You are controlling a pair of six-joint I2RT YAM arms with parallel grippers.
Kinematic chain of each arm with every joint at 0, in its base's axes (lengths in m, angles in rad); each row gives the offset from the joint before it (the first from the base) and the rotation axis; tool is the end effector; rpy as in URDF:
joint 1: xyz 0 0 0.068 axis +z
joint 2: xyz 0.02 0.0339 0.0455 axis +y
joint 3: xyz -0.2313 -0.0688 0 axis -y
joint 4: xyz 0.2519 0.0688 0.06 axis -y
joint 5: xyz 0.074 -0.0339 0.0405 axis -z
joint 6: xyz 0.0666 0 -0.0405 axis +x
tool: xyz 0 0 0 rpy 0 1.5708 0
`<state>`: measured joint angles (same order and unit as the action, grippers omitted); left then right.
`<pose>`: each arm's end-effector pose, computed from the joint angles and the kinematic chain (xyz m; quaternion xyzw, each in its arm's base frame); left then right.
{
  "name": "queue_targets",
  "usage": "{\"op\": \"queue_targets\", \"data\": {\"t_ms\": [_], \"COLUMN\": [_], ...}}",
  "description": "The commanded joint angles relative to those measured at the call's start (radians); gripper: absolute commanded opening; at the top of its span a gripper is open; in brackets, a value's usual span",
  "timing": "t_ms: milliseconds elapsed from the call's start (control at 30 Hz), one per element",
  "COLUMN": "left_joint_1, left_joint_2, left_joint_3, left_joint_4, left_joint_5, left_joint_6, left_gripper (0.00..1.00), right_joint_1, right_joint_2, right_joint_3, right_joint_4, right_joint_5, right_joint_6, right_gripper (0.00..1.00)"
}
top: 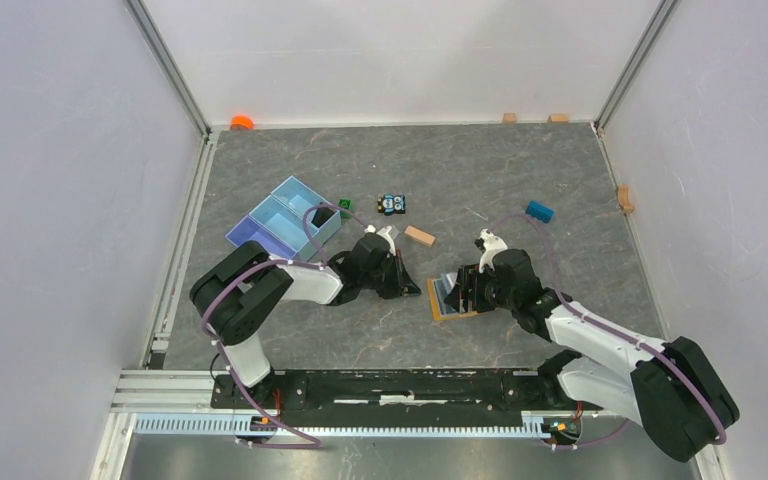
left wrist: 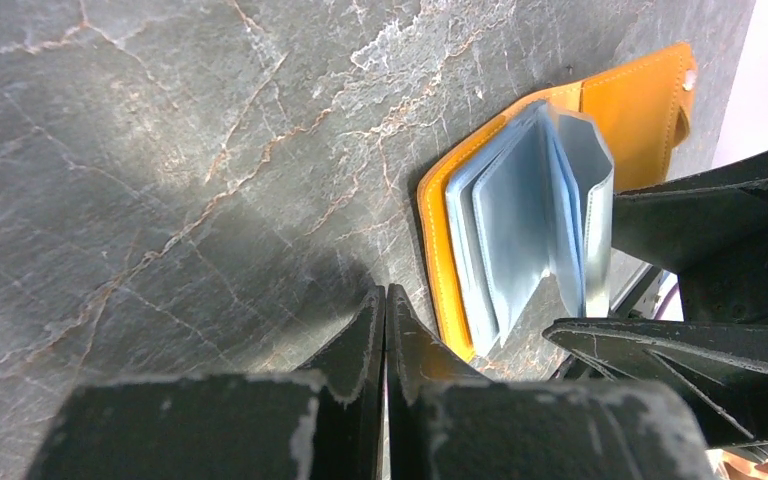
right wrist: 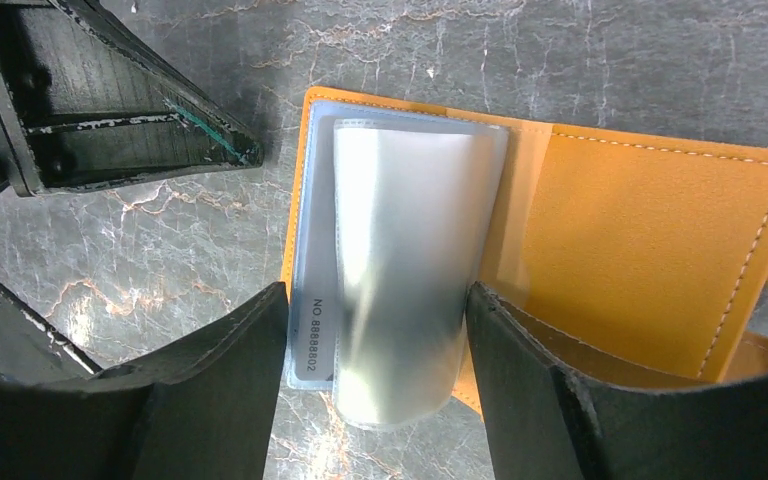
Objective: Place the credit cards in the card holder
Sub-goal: Turn over the card slot in the card holder.
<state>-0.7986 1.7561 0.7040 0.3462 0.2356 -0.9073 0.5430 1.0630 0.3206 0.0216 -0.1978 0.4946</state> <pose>0.2297 -0.2581 0.0618 0.0002 0.9030 -0.3837 0.1934 0.1973 0.1344 0.0976 -0.0626 0.9053 0.2816 0.3117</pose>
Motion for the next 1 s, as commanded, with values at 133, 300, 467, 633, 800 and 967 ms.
{"op": "queue_targets", "data": {"t_ms": [133,300,467,633,800,967], "left_joint_1": [-0.002,-0.002,-0.006,-0.012,-0.017,-0.021], "left_joint_2": [0.000,-0.023,-0.046,-0.050,-0.038,-0.047], "left_joint_3": [0.000,-0.002,0.011,0.029,0.040,0.034], "left_joint_4": [-0.099,-0.106,-0.107,-0.107,-0.106,-0.100], "left_joint_5": [-0.052,-0.059,-0.043,-0.032,-0.026,-0.026], "left_joint_6": [0.025,0.034,0.066,0.071,0.070,0.070], "left_gripper": [0.02,0.02,0.02,0.05,0.06,0.12], "right_joint_1": [0.003,0.003,0.004,0.016,0.074,0.147], "right_joint_2": [-0.023,-0.036,-0.032,-0.029,0.013,0.069], "right_joint_3": [0.020,0.018,0.038,0.045,0.071,0.113], "right_joint_4": [0.020,-0.009,-0.039,-0.054,-0.070,-0.119], "right_joint_5": [-0.002,0.062,0.063,0.080,0.132,0.252], "right_joint_6": [-0.018,-0.028,-0.092,-0.118,-0.130,-0.131], "right_gripper": [0.69,0.56,0.69,0.75,0.78,0.80]}}
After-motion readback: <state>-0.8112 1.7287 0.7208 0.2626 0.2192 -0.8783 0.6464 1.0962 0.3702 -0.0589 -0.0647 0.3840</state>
